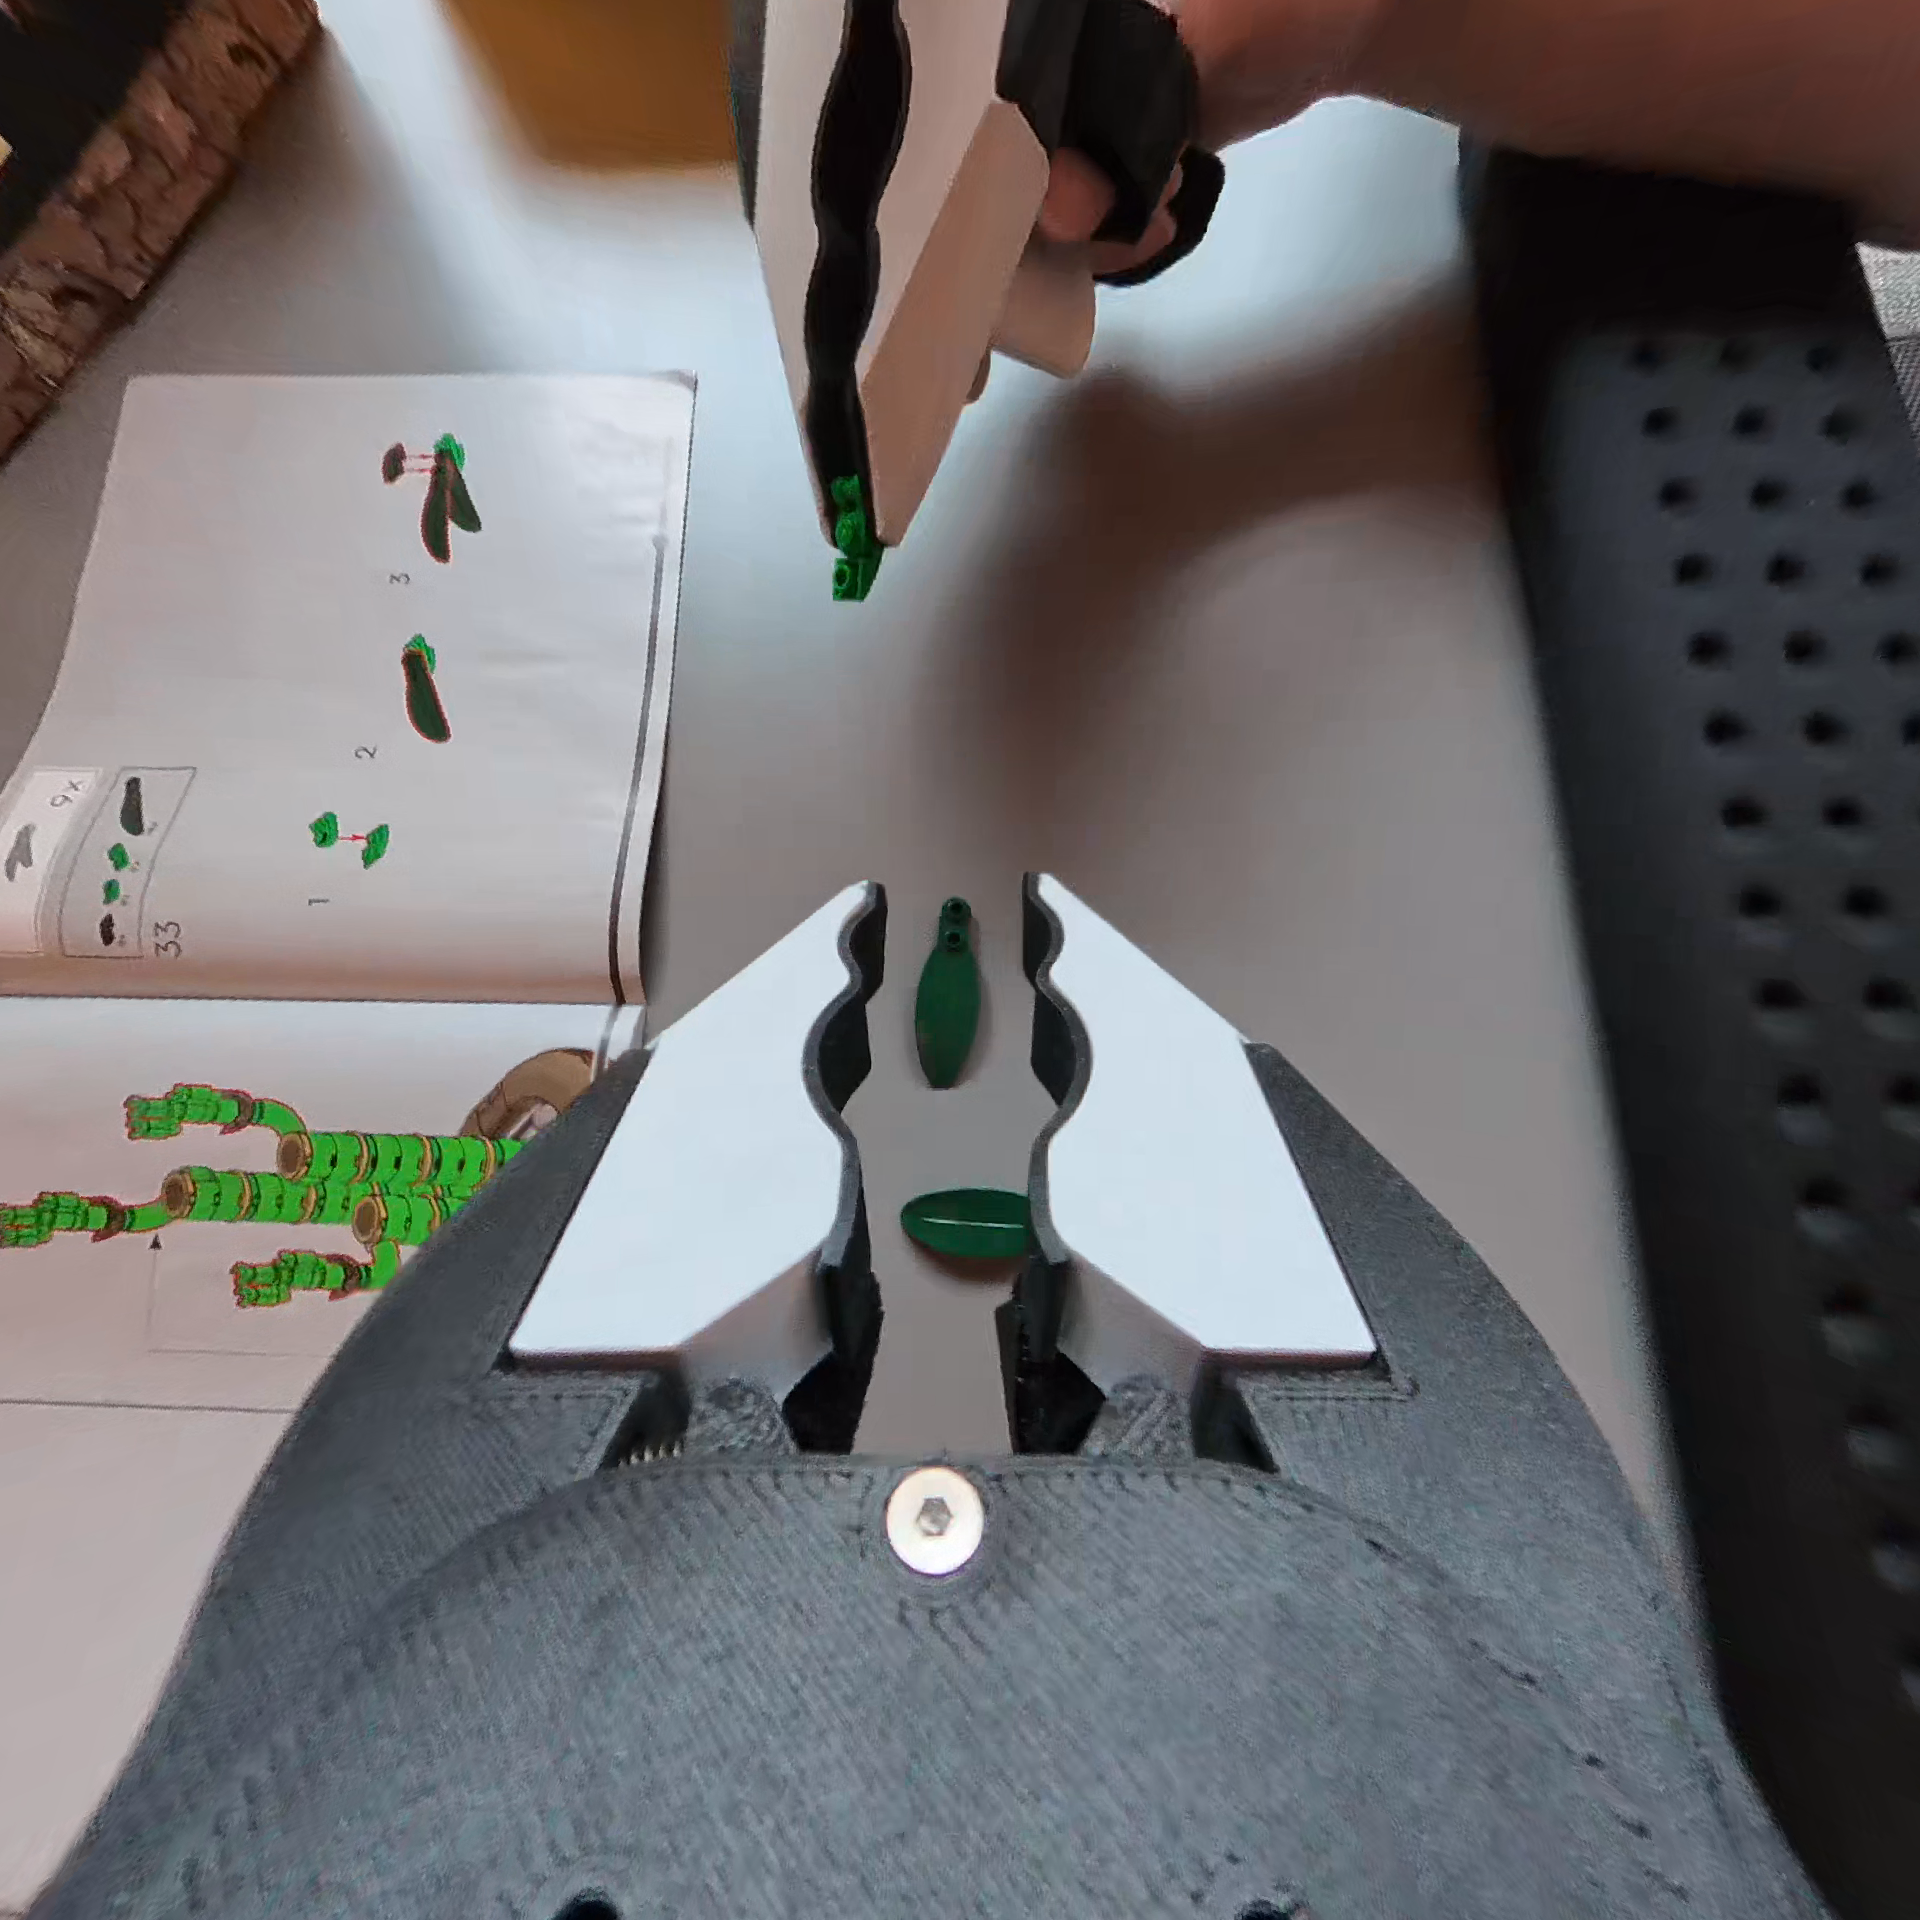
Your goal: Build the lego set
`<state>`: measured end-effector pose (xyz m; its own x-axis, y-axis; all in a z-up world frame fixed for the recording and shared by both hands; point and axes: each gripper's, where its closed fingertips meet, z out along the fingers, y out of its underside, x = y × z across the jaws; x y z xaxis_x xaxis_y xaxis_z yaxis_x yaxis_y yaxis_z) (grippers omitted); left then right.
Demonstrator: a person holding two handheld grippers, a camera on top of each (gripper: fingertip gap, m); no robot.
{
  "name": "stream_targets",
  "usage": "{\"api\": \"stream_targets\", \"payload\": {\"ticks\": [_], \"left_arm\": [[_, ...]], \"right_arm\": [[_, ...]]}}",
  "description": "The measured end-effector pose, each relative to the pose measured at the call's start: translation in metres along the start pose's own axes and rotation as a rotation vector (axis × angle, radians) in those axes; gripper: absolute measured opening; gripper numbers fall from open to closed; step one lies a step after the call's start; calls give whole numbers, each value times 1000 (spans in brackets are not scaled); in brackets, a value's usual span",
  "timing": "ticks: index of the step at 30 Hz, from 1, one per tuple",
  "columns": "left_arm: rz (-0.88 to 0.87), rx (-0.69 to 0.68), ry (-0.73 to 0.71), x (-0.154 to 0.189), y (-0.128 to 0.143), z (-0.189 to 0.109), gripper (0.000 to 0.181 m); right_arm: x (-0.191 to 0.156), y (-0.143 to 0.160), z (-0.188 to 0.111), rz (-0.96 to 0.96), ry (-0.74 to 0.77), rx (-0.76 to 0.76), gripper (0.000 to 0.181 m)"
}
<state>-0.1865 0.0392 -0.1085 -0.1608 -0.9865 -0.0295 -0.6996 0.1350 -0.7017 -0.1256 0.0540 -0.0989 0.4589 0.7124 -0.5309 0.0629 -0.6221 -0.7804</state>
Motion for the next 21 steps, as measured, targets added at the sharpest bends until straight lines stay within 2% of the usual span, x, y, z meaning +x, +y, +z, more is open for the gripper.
{"api": "stream_targets", "payload": {"ticks": [4,7,12,17,21], "left_arm": [[60,-86,14,4,10,23,22],[31,-134,19,4,17,32,20],[7,-165,10,-1,26,35,24],[-5,-170,38,0,31,37,11],[5,-185,42,0,35,38,10]], "right_arm": [[3,-1,-1,11,9,5,6],[5,1,-1,17,19,3,6],[5,3,1,18,15,-11,6],[3,7,4,13,8,-33,6],[1,6,3,9,2,-31,6]]}}
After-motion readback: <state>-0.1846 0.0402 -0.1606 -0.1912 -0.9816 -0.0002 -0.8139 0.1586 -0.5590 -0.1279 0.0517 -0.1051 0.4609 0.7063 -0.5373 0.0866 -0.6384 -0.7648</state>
